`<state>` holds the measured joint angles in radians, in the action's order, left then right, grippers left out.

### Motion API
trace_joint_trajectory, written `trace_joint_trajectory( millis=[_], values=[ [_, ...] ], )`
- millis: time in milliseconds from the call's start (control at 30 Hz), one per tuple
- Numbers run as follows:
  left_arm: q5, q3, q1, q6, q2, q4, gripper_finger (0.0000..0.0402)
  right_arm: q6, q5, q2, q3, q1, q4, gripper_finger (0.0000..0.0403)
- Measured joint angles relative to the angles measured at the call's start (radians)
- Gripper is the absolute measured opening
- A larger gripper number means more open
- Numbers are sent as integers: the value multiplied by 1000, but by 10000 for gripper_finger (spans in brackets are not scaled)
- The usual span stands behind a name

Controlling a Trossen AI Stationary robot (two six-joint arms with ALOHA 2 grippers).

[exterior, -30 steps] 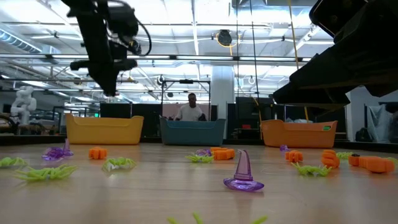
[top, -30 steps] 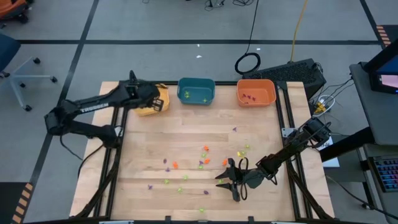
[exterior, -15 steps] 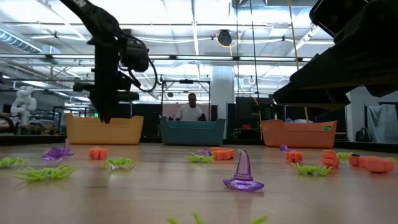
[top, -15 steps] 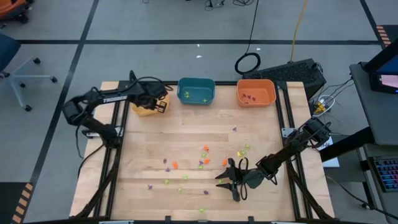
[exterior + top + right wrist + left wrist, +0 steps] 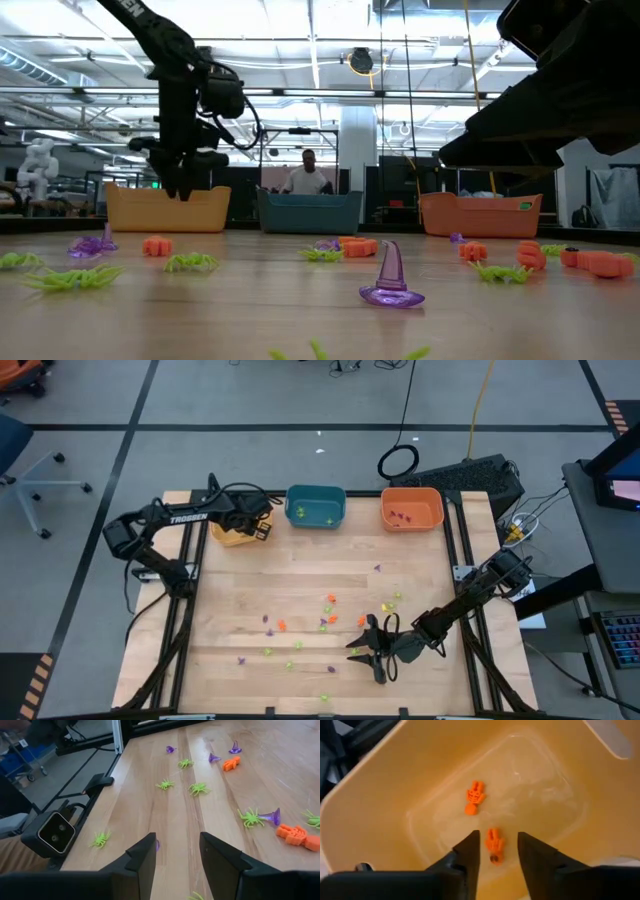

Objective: Sort Halloween decoration
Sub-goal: Put the orange skeleton toy into the yellow bin, then put the violet witch hat toy into the orange bin

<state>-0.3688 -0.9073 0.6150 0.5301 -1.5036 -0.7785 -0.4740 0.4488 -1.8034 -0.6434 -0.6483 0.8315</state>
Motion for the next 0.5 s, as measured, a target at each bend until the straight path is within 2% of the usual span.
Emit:
trace_joint_trajectory(
  millis=[100,233,367,500],
  values=[
    [-22,0,-18,-42,1,-5,161,0,0,0,0,0,12,137],
    [-54,0,-90,-65,48,-5,167,8,28,0,0,1,11,137],
    [-181,0,-232,-41,161,-6,168,14,103,0,0,1,1,137],
    [-241,0,-390,-16,286,4,168,32,203,0,0,14,1,137]
  ],
)
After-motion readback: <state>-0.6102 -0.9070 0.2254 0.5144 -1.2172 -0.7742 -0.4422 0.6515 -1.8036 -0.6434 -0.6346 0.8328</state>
